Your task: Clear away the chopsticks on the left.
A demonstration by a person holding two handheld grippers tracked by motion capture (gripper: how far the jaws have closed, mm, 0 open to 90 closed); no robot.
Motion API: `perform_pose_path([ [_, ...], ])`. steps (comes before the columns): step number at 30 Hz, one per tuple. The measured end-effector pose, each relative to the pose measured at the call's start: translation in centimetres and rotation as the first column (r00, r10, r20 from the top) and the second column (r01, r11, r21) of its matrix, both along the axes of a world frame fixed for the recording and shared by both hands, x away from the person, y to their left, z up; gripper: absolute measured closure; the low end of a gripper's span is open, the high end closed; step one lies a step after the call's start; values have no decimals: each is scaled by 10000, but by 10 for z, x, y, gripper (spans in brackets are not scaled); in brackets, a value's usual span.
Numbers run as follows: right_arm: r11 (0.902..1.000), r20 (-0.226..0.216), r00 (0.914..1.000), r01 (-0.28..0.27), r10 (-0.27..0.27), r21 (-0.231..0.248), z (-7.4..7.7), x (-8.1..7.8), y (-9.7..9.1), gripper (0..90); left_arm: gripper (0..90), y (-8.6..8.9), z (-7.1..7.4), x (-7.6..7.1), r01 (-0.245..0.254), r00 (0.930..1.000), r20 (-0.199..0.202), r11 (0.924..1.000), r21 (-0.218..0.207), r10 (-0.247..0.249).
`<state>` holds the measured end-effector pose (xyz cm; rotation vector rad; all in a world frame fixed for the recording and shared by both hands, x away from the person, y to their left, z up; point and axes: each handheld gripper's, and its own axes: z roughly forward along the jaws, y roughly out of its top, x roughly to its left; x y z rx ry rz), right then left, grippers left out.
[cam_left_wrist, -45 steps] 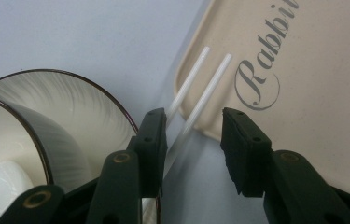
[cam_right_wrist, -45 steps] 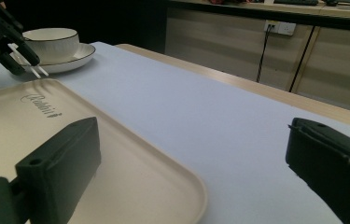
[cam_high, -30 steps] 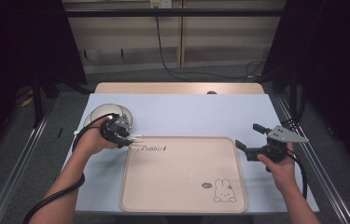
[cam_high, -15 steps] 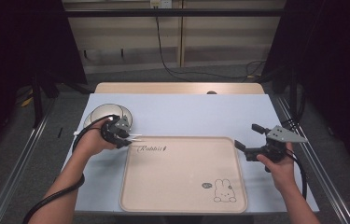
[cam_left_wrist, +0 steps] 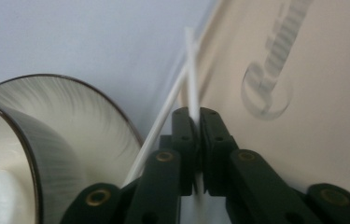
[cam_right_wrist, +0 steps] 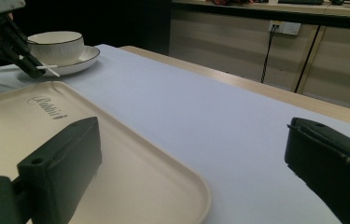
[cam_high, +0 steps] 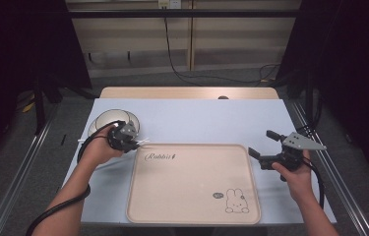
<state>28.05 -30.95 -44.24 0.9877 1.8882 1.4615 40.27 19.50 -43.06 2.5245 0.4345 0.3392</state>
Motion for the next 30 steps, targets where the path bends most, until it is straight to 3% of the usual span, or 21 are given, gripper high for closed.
perform_pose_path([
  [1, 10000, 26, 10000, 15, -15, -32, 0, 0, 0, 29, 867, 1, 6, 0, -92, 10000, 25, 9997, -208, 93],
  [2, 10000, 41, 10000, -4, 4, -11, 0, 0, 0, 30, 867, 2, 13, 0, -463, 9989, -40, 9963, -728, 462],
  [3, 10000, 38, 10000, 49, -49, 43, 0, 0, 0, 29, 867, 4, 20, 0, -696, 9975, -221, 9856, -1544, 670],
  [4, 10000, 78, 10000, 31, -32, 64, 1, 0, -1, 29, 868, 6, 29, 0, -920, 9958, -200, 9739, -2074, 898],
  [5, 10000, 98, 9999, 25, -25, 40, 1, 0, -1, 29, 867, 8, 36, 0, -1064, 9943, -141, 9669, -2320, 1060],
  [7, 9998, 48, 9999, 98, -99, 176, 1, 0, -2, 29, 868, 11, 52, 0, -1539, 9878, -272, 9352, -3189, 1533],
  [8, 9995, 54, 9999, 143, -144, 284, 1, 1, -3, 28, 868, 13, 60, 0, -1684, 9848, -239, 9129, -3719, 1720],
  [9, 9995, 54, 9999, 143, -144, 284, 1, 1, -3, 28, 868, 14, 64, 0, -1765, 9830, -238, 9029, -3919, 1818],
  [10, 9995, 49, 9999, 109, -110, 295, 1, 1, -4, 28, 867, 15, 69, -1, -1997, 9781, -367, 8755, -4401, 2047],
  [11, 9994, 41, 9999, 141, -142, 331, 1, 1, -4, 27, 867, 15, 72, -2, -2072, 9757, -288, 8712, -4450, 2174],
  [12, 9993, 31, 9999, 141, -142, 333, 1, 1, -4, 27, 868, 14, 75, -3, -2079, 9742, -220, 8551, -4749, 2246],
  [13, 9995, 62, 9999, 129, -131, 303, 1, 1, -4, 27, 867, 14, 76, -3, -2134, 9721, -169, 8511, -4797, 2341],
  [14, 9994, 54, 9999, 126, -128, 327, 1, 1, -3, 27, 867, 14, 77, -4, -2165, 9710, -209, 8393, -4987, 2381],
  [18, 9996, 54, 9999, 123, -125, 273, 1, 1, -2, 26, 868, 12, 79, -6, -2535, 9595, -527, 7665, -5901, 2768],
  [20, 9996, 63, 9999, 107, -109, 266, 1, 1, -2, 26, 867, 11, 80, -7, -2656, 9561, -703, 7398, -6182, 2846],
  [21, 9997, 63, 9999, 76, -78, 239, 1, 1, -2, 25, 867, 10, 80, -8, -2673, 9544, -682, 7300, -6290, 2906],
  [23, 9996, 49, 9999, 102, -103, 252, 0, 1, -2, 25, 867, 8, 80, -11, -2832, 9484, -830, 6996, -6560, 3062],
  [25, 9996, 34, 9999, 136, -137, 259, 1, 1, -2, 25, 867, 7, 78, -11, -2791, 9498, -911, 6786, -6794, 2994],
  [27, 9996, 26, 9999, 146, -147, 262, 1, 1, -2, 25, 867, 5, 77, -12, -2934, 9463, -1102, 6641, -6877, 3040],
  [29, 9996, 44, 9999, 132, -133, 239, 1, 1, -2, 25, 867, 4, 77, -13, -3066, 9423, -1230, 6546, -6910, 3115],
  [30, 9996, 70, 9999, 120, -122, 261, 1, 1, -2, 25, 867, 3, 76, -14, -3032, 9437, -1249, 6504, -6965, 3062],
])
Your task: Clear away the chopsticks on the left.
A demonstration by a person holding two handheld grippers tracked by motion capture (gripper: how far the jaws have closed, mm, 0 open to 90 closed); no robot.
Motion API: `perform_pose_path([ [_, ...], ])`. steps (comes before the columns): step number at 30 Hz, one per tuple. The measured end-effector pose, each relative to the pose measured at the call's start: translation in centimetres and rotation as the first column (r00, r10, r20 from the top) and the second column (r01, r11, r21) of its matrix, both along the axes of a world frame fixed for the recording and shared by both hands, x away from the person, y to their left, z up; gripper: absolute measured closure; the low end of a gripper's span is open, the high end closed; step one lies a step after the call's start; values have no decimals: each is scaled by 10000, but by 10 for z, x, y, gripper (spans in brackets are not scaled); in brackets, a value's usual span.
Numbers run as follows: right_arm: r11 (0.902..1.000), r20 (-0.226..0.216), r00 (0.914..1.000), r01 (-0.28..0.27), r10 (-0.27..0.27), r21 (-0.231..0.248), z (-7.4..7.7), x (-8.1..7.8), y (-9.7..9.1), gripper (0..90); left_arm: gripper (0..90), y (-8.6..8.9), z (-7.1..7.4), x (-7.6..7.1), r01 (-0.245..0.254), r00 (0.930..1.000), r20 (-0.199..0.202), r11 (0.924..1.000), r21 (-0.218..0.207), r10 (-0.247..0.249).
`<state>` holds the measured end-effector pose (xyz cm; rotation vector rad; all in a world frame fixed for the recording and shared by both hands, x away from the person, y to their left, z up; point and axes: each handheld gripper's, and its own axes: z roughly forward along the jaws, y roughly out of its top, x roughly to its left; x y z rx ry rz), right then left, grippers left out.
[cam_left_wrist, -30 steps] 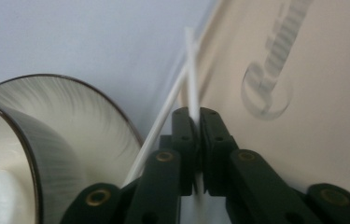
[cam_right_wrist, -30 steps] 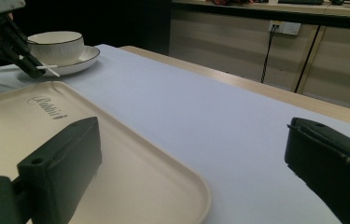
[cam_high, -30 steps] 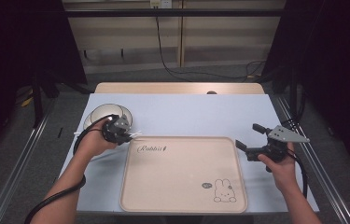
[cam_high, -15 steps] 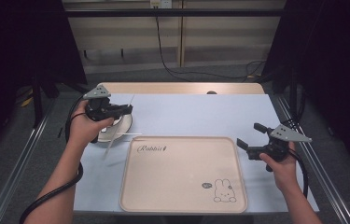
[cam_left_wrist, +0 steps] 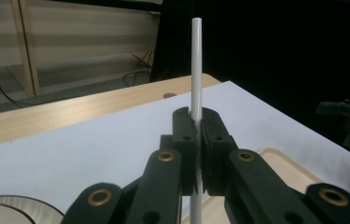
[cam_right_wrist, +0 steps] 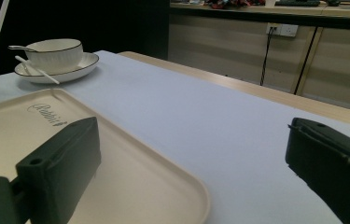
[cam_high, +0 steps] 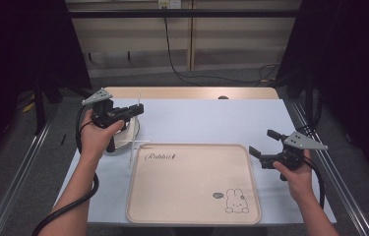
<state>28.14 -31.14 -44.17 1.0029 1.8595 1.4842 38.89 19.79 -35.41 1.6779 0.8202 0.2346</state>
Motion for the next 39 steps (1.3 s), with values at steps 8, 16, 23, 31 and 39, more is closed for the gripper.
perform_pose_path([
  [8, 10000, 53, 10000, 1, -1, -4, 1, 0, -1, 25, 868, -6, 4, -9, -394, 9992, -63, 9992, 25, 394],
  [16, 10000, 28, 10000, 5, -5, 5, 0, 0, 0, 25, 867, -13, 1, -15, -896, 9932, -761, 9958, -205, 878],
  [23, 10000, 56, 10000, -4, 4, -27, 0, 0, 0, 25, 868, -16, -7, -22, -1543, 9750, -1615, 9880, 21, 1526],
  [31, 10000, 47, 10000, -23, 23, 19, 0, -1, 1, 26, 868, -19, -22, -27, -2071, 9495, -2362, 9781, 223, 2064],
  [39, 10000, 33, 10000, -60, 60, 14, 0, -1, 1, 26, 867, -22, -33, -36, -2467, 9231, -2919, 9678, 507, 2506],
])
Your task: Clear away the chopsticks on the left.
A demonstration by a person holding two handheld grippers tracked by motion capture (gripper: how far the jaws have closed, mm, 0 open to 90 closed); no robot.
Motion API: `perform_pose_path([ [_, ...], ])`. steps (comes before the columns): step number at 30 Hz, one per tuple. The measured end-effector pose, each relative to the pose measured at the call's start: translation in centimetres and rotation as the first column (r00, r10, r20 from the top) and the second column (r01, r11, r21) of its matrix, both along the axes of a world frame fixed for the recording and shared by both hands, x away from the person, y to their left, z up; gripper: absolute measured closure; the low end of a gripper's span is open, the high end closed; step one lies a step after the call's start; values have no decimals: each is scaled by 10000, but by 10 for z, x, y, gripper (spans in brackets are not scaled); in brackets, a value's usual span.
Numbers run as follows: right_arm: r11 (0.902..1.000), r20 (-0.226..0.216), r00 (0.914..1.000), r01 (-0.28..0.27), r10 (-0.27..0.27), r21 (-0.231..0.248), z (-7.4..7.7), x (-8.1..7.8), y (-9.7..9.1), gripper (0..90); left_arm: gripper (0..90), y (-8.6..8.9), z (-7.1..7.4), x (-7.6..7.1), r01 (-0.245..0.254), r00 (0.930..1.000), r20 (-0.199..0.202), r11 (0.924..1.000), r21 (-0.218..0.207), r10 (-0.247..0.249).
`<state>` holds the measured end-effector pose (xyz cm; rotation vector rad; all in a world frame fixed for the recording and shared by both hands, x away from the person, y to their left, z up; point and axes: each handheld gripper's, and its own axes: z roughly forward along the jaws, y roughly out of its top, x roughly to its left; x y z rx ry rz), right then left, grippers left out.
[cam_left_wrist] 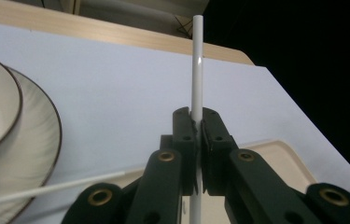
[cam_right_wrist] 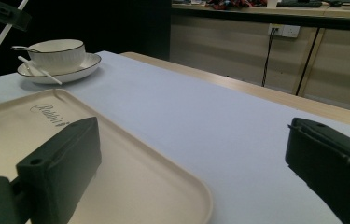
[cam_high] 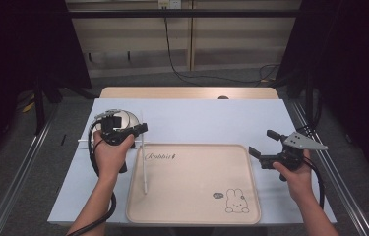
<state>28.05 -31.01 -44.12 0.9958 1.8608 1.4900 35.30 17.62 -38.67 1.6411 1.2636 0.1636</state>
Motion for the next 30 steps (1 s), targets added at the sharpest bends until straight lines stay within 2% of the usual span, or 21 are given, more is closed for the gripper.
perform_pose_path([
  [3, 10000, 3, 10000, 20, -20, -1, 0, 0, -1, 26, 867, -2, -6, -3, -278, 9994, -202, 9987, 432, 287],
  [12, 10000, 32, 10000, -15, 16, -62, 0, -1, 0, 26, 865, -3, -22, -6, -639, 9933, -933, 9964, 551, 689],
  [16, 10000, -3, 10000, -27, 27, -80, 0, -1, 1, 26, 863, -2, -29, -9, -827, 9910, -998, 9940, 714, 897],
  [18, 10000, 28, 10000, -15, 16, -65, 0, -1, 1, 26, 864, -3, -33, -11, -844, 9903, -1015, 9915, 989, 944],
  [22, 10000, 15, 10000, -6, 6, -70, 0, -1, 1, 26, 864, -4, -41, -14, -1033, 9872, -1121, 9904, 923, 1134],
  [25, 10000, 31, 10000, -10, 10, -36, 0, -1, 1, 26, 864, -5, -47, -16, -1122, 9847, -1211, 9877, 1086, 1252],
  [30, 10000, 22, 10000, -32, 32, -10, 0, -1, 1, 26, 864, -5, -54, -21, -1464, 9823, -987, 9813, 1247, 1591],
])
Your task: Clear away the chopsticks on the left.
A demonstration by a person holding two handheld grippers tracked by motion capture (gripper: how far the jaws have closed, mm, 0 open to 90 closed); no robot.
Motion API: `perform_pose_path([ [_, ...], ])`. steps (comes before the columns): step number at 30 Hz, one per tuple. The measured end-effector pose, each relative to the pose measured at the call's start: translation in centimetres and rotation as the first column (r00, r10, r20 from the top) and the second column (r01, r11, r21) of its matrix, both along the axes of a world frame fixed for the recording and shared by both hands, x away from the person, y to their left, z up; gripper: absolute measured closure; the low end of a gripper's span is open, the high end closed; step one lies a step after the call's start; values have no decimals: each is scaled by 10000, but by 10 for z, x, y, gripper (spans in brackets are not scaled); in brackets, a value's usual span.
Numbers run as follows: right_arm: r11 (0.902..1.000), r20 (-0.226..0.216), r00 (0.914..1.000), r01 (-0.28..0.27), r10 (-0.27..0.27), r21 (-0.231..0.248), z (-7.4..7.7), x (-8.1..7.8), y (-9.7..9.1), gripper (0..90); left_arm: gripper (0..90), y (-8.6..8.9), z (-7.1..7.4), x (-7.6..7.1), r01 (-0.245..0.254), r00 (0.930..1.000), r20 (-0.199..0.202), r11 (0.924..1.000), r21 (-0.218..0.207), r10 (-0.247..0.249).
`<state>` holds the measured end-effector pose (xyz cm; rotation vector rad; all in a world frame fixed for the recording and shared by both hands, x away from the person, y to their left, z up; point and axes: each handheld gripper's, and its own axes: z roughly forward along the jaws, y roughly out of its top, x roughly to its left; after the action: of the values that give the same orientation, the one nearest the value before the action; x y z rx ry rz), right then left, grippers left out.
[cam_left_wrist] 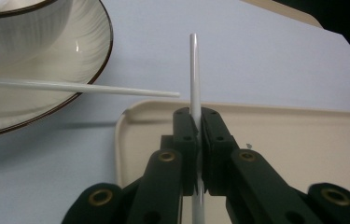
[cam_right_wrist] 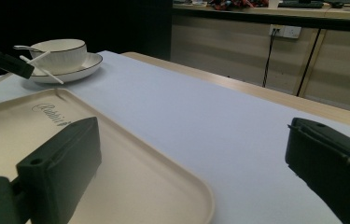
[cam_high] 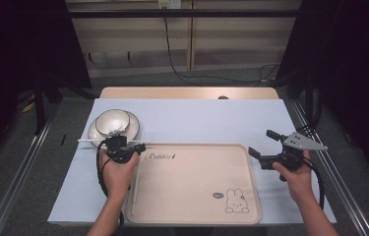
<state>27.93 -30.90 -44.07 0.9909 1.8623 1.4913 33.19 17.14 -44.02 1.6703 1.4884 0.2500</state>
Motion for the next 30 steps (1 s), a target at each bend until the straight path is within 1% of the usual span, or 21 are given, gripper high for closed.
perform_pose_path([
  [1, 10000, 35, 10000, -12, 12, -31, 0, 0, 0, 26, 864, 0, -2, -1, -33, 10000, 8, 10000, 83, 33],
  [3, 10000, 11, 10000, -5, 5, -40, 0, 0, 0, 26, 863, -1, -4, -3, 55, 10000, 9, 9997, 232, -55],
  [5, 10000, 7, 10000, -30, 30, -25, 0, 0, 0, 26, 862, -1, -6, -4, 44, 10000, -84, 9996, 263, -41],
  [6, 10000, 4, 10000, -33, 33, -17, 0, 0, 0, 26, 861, -1, -7, -5, -39, 10000, -73, 9999, 169, 41],
  [8, 10000, 13, 10000, -6, 6, 14, 0, 0, 1, 26, 861, -1, -8, -5, -24, 9999, -159, 9997, 257, 28],
  [9, 10000, 7, 10000, -56, 56, 18, 0, 0, 1, 26, 860, -1, -9, -6, -93, 9997, -205, 9998, 154, 96],
  [10, 10000, 12, 10000, -68, 68, 9, 0, 0, 1, 26, 860, 0, -10, -6, -97, 9997, -235, 9999, 140, 101],
  [11, 10000, 26, 10000, -65, 65, -13, 0, 0, 1, 26, 859, 0, -10, -6, -167, 9995, -278, 9996, 224, 173],
  [12, 9999, 13, 9999, -113, 113, -62, 0, 0, 0, 26, 858, 0, -11, -6, -173, 9995, -276, 9997, 182, 178],
  [13, 10000, 23, 10000, -65, 65, -6, 0, 0, 1, 26, 858, 1, -11, -6, -143, 9994, -307, 9996, 224, 150],
  [15, 10000, 26, 10000, -34, 34, -6, 0, 1, 0, 26, 855, 0, -12, -6, -250, 9991, -346, 9994, 244, 258],
  [17, 10000, 15, 10000, -21, 21, -25, 0, 1, 0, 26, 853, 0, -14, -6, -171, 9992, -361, 9990, 421, 186],
  [18, 10000, 33, 10000, -54, 54, -6, 0, 1, 0, 26, 851, -1, -15, -6, -204, 9992, -343, 9989, 431, 219],
  [20, 10000, 43, 10000, -48, 48, -1, 0, 1, 0, 26, 849, -1, -16, -5, -199, 9988, -436, 9987, 477, 220],
  [22, 10000, 38, 10000, -50, 50, 15, 0, 1, 0, 26, 847, -1, -18, -5, -147, 9986, -492, 9980, 612, 178],
  [23, 10000, 54, 10000, -56, 56, 27, 0, 1, 0, 26, 847, -2, -19, -5, -240, 9984, -500, 9983, 534, 267],
  [24, 10000, 11, 10000, -38, 38, 59, 0, 0, 0, 26, 847, -2, -19, -5, -145, 9985, -508, 9980, 621, 177],
  [27, 10000, 48, 10000, -50, 49, 71, 0, 1, -1, 26, 846, -5, -20, -5, -14, 9984, -555, 9980, 631, 49],
  [29, 9999, 50, 10000, -13, 13, 130, 0, 1, -1, 26, 846, -7, -21, -4, -15, 9983, -574, 9983, 583, 49],
  [30, 9999, 48, 10000, -11, 10, 137, 0, 1, -1, 26, 846, -7, -21, -4, 48, 9982, -599, 9979, 648, -9],
])
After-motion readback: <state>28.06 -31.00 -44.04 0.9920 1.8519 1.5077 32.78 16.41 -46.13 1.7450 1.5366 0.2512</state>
